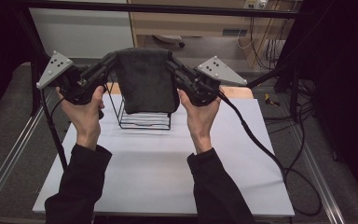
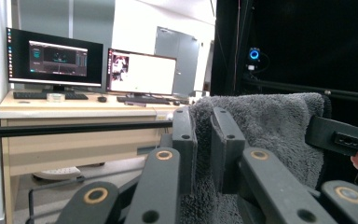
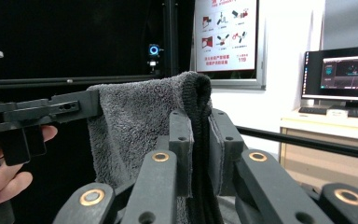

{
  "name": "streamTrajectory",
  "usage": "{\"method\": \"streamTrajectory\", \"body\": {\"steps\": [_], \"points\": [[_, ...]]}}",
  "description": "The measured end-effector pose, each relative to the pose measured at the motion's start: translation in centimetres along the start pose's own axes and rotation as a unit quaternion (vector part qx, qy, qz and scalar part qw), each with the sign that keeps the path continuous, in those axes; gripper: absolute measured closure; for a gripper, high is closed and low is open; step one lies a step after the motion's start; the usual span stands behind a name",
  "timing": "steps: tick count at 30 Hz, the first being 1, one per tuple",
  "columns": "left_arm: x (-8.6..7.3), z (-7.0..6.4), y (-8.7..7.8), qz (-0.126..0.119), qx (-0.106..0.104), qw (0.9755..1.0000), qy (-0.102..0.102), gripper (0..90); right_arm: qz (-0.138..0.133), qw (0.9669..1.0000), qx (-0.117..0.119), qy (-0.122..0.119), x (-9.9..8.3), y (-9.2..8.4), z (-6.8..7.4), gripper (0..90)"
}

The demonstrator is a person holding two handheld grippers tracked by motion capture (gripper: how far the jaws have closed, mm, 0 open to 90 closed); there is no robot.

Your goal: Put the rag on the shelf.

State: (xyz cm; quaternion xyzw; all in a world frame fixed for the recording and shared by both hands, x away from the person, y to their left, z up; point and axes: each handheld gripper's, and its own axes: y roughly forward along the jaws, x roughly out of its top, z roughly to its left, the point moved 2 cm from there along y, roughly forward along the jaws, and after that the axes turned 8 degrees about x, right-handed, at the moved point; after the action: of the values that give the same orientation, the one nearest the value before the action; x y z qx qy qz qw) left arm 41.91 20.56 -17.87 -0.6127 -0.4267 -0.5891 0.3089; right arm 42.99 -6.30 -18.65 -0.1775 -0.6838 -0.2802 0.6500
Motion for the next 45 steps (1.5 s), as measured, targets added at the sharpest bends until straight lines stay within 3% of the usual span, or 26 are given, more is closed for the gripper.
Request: {"method": "streamTrajectory", "body": {"steps": [11, 19, 23, 39, 45], "points": [[3.1, 1.7, 1.8, -0.013, 0.02, 0.9997, 0.001, 81.1, -0.011, 0.9998, -0.005, -0.014, 2.7, 3.5, -1.2, 81.8], [5.0, 2.5, 3.1, -0.019, 0.032, 0.9993, 0.006, 81.1, -0.017, 0.9998, -0.006, -0.007, 4.2, 5.6, -2.1, 81.8], [5.9, 3.1, 4.1, -0.017, 0.041, 0.999, 0.011, 81.1, -0.014, 0.9997, -0.007, -0.019, 4.8, 6.6, -2.4, 81.7], [7.8, 4.9, 7.2, -0.027, 0.06, 0.9978, 0.009, 81.1, -0.026, 0.9993, -0.006, -0.026, 6.6, 10.0, -4.9, 81.7], [6.5, 5.7, 8.7, -0.009, 0.068, 0.9976, 0.013, 81.0, -0.008, 0.9997, -0.012, -0.021, 5.5, 10.9, -5.9, 81.7]]}}
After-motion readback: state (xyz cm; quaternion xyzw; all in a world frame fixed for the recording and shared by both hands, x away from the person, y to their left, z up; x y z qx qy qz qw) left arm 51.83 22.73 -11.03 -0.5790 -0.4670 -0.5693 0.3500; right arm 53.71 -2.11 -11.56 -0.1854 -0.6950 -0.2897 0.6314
